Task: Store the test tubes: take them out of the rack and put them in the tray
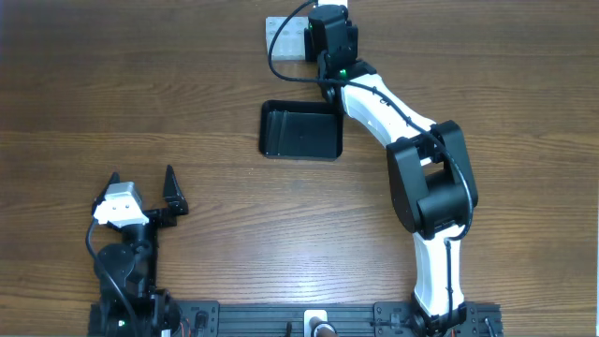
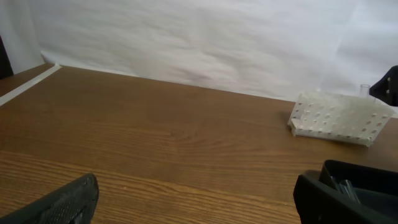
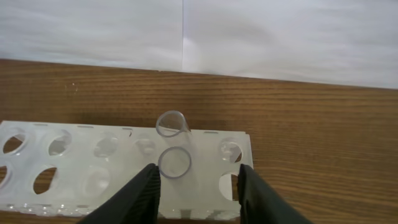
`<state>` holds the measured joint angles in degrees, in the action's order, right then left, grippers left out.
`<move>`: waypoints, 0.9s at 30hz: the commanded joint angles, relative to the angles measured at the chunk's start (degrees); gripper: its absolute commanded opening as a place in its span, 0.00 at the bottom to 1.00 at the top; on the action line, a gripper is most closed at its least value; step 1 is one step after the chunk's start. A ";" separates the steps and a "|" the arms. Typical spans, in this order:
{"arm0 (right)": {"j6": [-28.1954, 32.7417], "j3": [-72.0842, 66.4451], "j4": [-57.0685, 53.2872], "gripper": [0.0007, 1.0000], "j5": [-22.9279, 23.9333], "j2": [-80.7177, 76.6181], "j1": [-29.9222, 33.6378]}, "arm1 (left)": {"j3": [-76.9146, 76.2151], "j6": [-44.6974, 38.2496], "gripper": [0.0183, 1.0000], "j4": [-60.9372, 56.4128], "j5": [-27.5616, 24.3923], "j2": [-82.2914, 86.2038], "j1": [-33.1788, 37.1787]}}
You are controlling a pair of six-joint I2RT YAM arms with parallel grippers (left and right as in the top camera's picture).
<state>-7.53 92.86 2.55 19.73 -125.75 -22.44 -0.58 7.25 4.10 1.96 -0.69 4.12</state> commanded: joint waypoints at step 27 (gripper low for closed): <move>-0.07 1.53 -0.63 0.18 0.98 -1.03 0.48 | 0.24 -0.85 1.00 -0.02 0.48 0.31 -0.26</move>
<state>-7.51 92.86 1.78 19.73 -125.75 -22.26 -0.58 7.25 4.10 1.96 -0.69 4.12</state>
